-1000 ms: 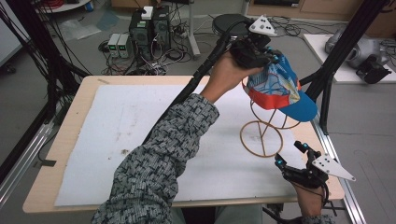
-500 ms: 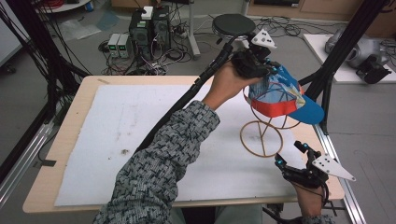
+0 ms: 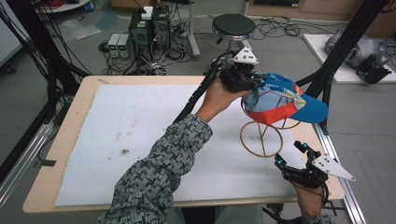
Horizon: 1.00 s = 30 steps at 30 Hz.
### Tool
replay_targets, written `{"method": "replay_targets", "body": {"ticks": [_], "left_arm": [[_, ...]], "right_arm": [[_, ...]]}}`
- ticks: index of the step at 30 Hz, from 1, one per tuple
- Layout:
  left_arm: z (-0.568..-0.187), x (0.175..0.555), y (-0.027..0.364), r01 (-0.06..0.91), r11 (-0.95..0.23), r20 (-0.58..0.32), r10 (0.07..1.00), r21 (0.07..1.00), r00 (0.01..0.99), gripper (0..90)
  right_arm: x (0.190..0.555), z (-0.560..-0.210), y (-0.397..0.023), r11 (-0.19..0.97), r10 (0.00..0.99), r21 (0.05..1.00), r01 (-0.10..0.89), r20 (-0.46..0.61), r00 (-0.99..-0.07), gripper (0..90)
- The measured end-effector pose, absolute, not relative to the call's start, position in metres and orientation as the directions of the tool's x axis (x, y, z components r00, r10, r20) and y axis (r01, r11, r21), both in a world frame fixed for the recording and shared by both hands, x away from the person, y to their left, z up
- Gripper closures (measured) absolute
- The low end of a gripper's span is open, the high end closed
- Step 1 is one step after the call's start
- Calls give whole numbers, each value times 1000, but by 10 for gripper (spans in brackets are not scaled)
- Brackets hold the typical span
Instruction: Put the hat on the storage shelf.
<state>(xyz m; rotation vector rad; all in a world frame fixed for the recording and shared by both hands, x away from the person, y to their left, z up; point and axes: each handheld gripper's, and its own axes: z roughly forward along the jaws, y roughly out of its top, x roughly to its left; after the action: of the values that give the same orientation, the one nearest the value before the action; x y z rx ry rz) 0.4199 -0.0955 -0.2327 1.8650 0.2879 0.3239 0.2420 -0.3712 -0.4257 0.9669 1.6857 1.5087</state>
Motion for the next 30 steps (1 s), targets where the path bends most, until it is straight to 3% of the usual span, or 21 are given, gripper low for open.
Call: {"method": "replay_targets", "body": {"ticks": [30], "left_arm": [[-265,418,-108,48,-191,20,338,980,941,875]], "right_arm": [[241,-426,-371,58,864,994,94,-3,-504,111]]}}
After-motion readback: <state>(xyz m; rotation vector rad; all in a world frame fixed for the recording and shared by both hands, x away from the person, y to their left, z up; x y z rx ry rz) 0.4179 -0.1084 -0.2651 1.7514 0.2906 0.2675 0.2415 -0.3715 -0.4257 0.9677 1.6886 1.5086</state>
